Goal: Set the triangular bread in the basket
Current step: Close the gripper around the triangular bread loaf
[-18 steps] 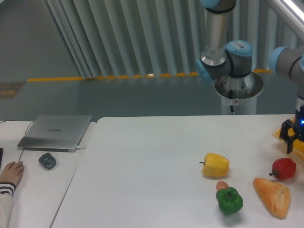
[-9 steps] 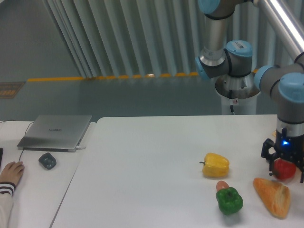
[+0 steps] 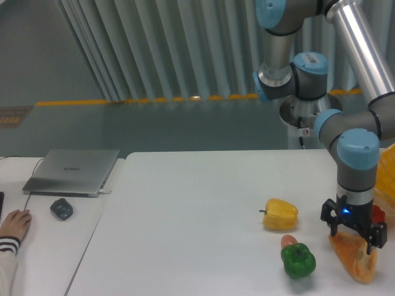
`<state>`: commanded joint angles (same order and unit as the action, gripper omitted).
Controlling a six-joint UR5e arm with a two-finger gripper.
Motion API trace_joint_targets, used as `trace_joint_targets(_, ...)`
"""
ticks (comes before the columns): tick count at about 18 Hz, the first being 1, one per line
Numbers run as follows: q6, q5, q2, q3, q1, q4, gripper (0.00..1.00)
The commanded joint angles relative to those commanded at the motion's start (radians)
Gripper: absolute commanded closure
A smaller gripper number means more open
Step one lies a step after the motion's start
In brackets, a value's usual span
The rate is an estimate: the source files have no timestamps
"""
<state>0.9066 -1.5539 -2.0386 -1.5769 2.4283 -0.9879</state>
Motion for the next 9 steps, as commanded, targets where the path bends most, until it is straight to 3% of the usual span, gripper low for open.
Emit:
trace_joint_targets(3, -0.002, 0.000, -0.006, 0.002, 0.000, 0.000, 0.00)
trace_joint_targets(6, -0.005, -0.002, -0.009, 0.002, 0.000, 0.000, 0.12)
trace_joint_targets(9, -0.008, -0.006, -0.002, 0.002, 0.000, -0.003, 0.53)
